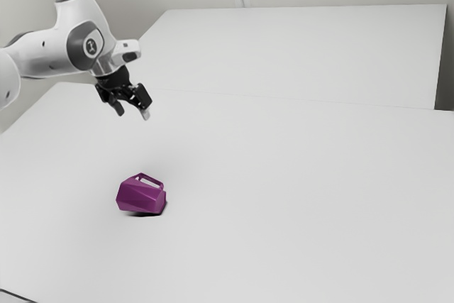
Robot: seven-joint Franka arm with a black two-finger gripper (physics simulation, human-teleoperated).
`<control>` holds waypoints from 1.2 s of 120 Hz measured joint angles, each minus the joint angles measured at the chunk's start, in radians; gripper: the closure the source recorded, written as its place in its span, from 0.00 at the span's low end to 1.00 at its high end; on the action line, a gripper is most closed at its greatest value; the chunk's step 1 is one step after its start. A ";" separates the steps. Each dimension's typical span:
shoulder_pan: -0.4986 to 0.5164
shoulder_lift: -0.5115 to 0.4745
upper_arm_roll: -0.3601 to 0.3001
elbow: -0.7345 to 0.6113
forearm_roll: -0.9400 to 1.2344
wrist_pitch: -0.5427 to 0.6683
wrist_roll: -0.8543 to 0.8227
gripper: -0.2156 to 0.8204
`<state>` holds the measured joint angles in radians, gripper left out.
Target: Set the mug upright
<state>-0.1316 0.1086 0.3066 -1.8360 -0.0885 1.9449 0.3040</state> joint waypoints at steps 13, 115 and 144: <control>0.009 -0.047 0.003 -0.064 -0.003 0.012 0.011 0.21; 0.240 0.135 0.065 -0.267 -0.690 -0.155 0.586 0.21; 0.256 0.129 0.065 -0.318 -0.740 -0.162 0.677 0.21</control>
<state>0.1242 0.2372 0.3712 -2.1536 -0.8280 1.7830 0.9813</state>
